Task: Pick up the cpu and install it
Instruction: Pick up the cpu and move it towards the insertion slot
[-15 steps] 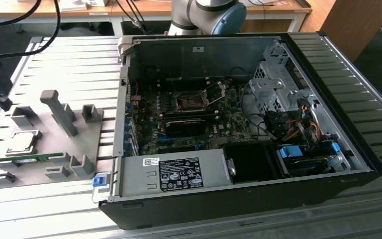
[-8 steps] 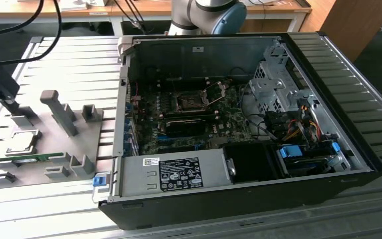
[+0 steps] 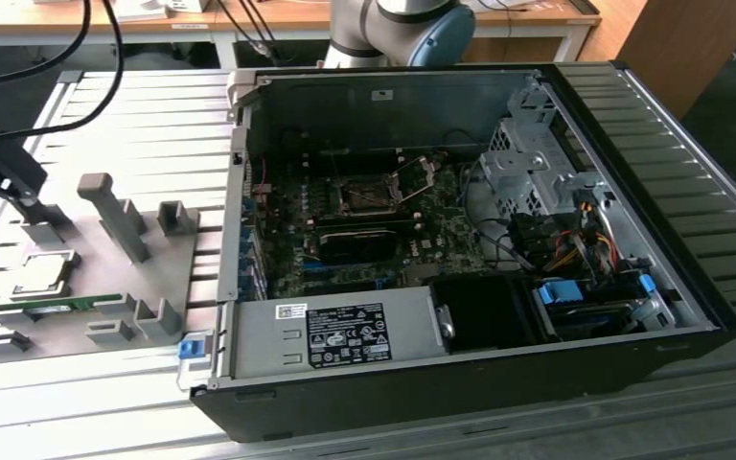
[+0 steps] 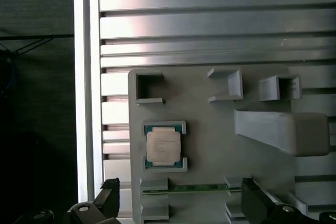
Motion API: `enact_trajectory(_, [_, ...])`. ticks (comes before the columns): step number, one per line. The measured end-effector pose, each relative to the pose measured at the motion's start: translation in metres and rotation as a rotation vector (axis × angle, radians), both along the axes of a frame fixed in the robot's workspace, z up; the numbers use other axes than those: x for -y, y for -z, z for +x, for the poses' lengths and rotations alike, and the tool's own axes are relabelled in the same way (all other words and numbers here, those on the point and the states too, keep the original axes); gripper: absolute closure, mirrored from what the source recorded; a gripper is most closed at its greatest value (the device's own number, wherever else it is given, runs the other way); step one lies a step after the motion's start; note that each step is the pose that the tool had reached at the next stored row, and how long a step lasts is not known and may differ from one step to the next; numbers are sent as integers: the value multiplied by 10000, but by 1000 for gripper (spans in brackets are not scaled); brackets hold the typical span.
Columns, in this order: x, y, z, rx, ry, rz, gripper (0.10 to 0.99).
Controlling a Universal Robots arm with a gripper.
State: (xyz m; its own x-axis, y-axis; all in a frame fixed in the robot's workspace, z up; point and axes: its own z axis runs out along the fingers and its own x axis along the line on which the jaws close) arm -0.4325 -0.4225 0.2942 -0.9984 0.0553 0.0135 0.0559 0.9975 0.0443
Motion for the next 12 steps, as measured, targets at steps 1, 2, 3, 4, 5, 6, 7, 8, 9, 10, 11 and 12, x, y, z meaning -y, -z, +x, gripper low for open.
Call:
enact_trajectory(1, [0,18,0,-10,0,4,102])
enact_trajectory(2, [0,32,0,-24,0,7,102])
enact_trajectory(3, [0,43,0,-37,0,9,102])
enact_trajectory(4, [0,54,0,-49,0,13,102])
enact_trajectory(5, [0,63,1,-60,0,14,102])
enact_trajectory(6, [0,73,0,-70,0,16,102])
enact_trajectory(7, [0,82,0,-81,0,16,102])
enact_trajectory(8, [1,93,0,-92,0,17,102])
enact_trajectory(9, [1,103,0,-102,0,17,102])
enact_trajectory(10, [1,113,0,-110,0,17,102])
enact_trajectory(11, [1,122,0,-117,0,17,102])
enact_trajectory(12, [1,131,0,-122,0,17,102])
